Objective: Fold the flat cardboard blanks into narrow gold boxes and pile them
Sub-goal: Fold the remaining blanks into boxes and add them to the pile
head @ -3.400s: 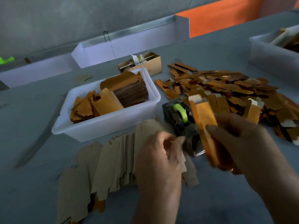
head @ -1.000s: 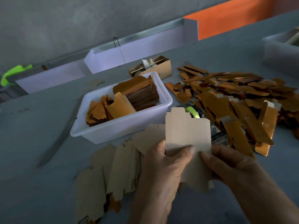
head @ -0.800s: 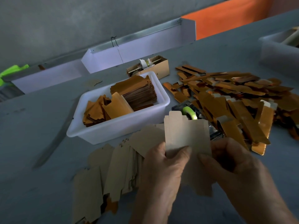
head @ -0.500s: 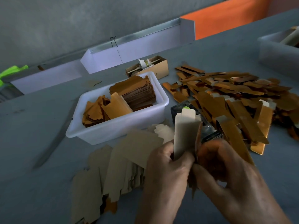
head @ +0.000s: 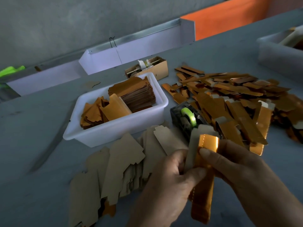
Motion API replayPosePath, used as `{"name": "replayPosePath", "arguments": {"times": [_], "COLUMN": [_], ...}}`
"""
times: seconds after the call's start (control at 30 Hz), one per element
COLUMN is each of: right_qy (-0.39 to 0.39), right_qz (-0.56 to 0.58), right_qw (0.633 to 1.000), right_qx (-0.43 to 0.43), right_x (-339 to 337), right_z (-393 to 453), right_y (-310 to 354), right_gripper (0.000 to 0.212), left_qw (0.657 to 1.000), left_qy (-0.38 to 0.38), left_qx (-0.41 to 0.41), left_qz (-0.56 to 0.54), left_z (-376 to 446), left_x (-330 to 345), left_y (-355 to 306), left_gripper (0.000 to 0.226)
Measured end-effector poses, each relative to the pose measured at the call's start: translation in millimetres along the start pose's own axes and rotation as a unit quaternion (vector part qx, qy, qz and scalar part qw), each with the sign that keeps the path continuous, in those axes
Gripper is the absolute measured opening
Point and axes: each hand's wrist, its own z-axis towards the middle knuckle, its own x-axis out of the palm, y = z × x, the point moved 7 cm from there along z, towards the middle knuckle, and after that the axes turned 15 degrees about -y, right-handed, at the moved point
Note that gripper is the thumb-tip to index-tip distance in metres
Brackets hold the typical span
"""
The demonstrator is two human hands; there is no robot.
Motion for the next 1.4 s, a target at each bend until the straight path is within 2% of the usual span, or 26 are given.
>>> {"name": "replayPosePath", "arguments": {"times": [0.07,0.1,0.2,0.33,0.4,0.43,0.47,0.5,0.53,0.57,0.6,0.63,0.67,0.77,0.8,0.83,0.93,0.97,1.0,1.07,1.13,1.2,1.27,1.33,1.4], "right_qy": [0.006,0.002,-0.011,-0.026,-0.033,-0.039,-0.047,-0.053,-0.061,-0.067,-0.074,-0.074,-0.072,-0.074,-0.078,-0.085,-0.077,-0.064,-0.046,-0.018,0.004,0.014,-0.042,-0.117,-0.114], "right_qz": [0.029,0.037,0.063,0.092,0.086,0.071,0.058,0.05,0.044,0.036,0.026,0.017,0.013,-0.032,-0.053,-0.064,0.005,0.042,0.066,0.066,0.044,0.01,-0.059,-0.131,-0.183], "right_qw": [0.999,0.999,0.996,0.993,0.993,0.995,0.995,0.996,0.996,0.996,0.996,0.996,0.996,0.996,0.995,0.994,0.996,0.995,0.994,0.995,0.997,0.999,0.997,0.981,0.97], "right_qx": [0.028,0.035,0.054,0.066,0.067,0.063,0.06,0.058,0.057,0.055,0.05,0.045,0.042,0.03,0.023,0.018,0.04,0.06,0.074,0.077,0.07,0.045,-0.012,-0.085,-0.11], "right_x": [2,2,0,-1,1,1,1,1,0,-1,-2,-3,-4,-8,-11,-15,-19,-17,-13,-8,-7,-9,-21,-36,-36], "right_z": [2,3,6,5,3,3,2,1,0,-2,-4,-6,-8,-9,-7,-5,1,1,1,2,3,6,16,29,45], "right_y": [-3,-4,-6,-8,-8,-8,-8,-7,-6,-5,-3,-1,1,2,0,0,-4,-6,-7,-9,-7,0,13,29,35], "right_gripper": [0.028,0.025,0.02,0.018,0.017,0.016,0.016,0.019,0.021,0.019,0.015,0.017,0.023,0.035,0.031,0.024,0.017,0.018,0.018,0.02,0.025,0.035,0.039,0.02,0.01], "left_qw": [1.0,0.999,0.996,0.978,0.95,0.914,0.895,0.869,0.849,0.845,0.86,0.865,0.87,0.837,0.831,0.811,0.885,0.914,0.951,0.979,0.983,0.982,0.969,0.948,0.937], "left_qy": [-0.007,-0.015,-0.082,-0.183,-0.221,-0.236,-0.222,-0.249,-0.28,-0.29,-0.252,-0.219,-0.202,-0.244,-0.268,-0.305,-0.271,-0.244,-0.217,-0.2,-0.169,-0.154,-0.174,-0.194,-0.202], "left_qx": [-0.027,-0.031,0.012,0.064,0.133,0.189,0.198,0.227,0.223,0.218,0.196,0.211,0.194,0.219,0.216,0.234,0.217,0.189,0.126,-0.004,-0.057,-0.065,-0.084,-0.109,-0.118], "left_qz": [-0.002,0.0,0.036,0.081,0.177,0.269,0.332,0.363,0.389,0.393,0.398,0.398,0.405,0.437,0.437,0.442,0.31,0.265,0.182,0.024,-0.031,-0.085,-0.154,-0.228,-0.259], "left_z": [1,1,2,-2,-10,-12,-11,-12,-11,-7,-2,4,6,9,4,-7,-9,-12,-14,-12,-7,-2,2,5,9], "left_x": [2,1,-6,-11,-6,1,11,16,13,14,16,27,30,34,26,27,22,23,24,15,7,0,-8,-16,-20], "left_y": [4,3,-1,-7,-16,-24,-25,-28,-30,-30,-23,-21,-18,-24,-25,-22,-11,-11,-9,0,5,-1,-1,0,4], "left_gripper": [0.035,0.033,0.013,0.019,0.025,0.033,0.043,0.048,0.037,0.019,0.03,0.042,0.042,0.031,0.024,0.018,0.054,0.053,0.044,0.018,0.006,0.008,0.009,0.006,0.008]}}
